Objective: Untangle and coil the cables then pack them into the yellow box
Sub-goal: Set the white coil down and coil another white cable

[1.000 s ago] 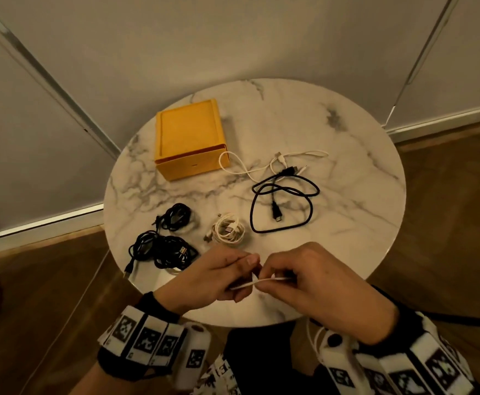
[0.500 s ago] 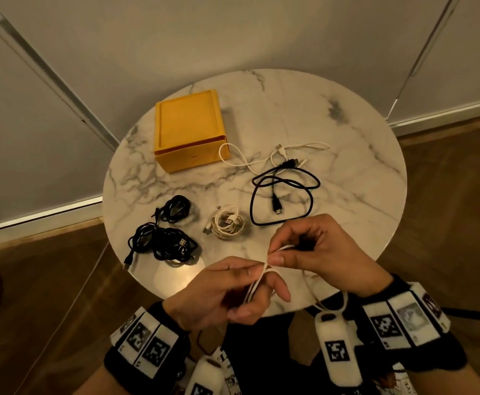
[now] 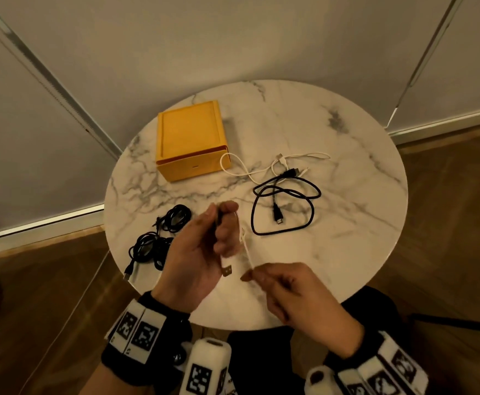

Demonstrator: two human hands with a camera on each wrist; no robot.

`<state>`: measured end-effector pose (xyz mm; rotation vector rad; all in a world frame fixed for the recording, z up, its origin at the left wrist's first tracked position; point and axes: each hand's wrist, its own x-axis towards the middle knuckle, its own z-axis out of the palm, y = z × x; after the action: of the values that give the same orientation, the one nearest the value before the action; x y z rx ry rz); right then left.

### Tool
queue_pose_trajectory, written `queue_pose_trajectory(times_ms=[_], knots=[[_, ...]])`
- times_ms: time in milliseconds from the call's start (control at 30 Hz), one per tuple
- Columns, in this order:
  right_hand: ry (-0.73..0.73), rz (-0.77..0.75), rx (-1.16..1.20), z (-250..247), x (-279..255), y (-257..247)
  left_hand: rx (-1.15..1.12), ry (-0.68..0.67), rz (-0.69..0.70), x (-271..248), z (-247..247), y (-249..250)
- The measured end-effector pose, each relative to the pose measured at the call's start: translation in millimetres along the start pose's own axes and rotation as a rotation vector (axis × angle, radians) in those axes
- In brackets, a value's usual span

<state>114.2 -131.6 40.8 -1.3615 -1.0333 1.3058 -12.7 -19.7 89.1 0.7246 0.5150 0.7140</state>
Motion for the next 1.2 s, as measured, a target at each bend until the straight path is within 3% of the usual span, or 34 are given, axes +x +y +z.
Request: queue_pose_trajectory(times_ms=[233, 467, 600, 900, 1200], knots=[[-0.001, -0.194, -0.393, 12.7, -7.1, -6.7, 0.204, -0.029, 0.122, 2.0, -3.0, -15.8], [0.007, -0.241, -0.48, 17.6, -7.4, -9.8, 0.249, 0.081, 0.244, 3.6, 3.9, -24.1], [-0.001, -0.242, -0.556, 12.3, -7.5, -18.5, 0.451, 0.078, 0.313, 6.1, -0.2, -27.3], [0.018, -0.268, -0.565, -29.5, 1.7, -41.8, 0.909, -0.278, 0.039, -12.7, -14.6, -21.8], [0.033, -0.255, -0.321, -34.7, 5.2, -31.9, 0.812, -0.312, -0.117, -18.7, -13.7, -23.8]])
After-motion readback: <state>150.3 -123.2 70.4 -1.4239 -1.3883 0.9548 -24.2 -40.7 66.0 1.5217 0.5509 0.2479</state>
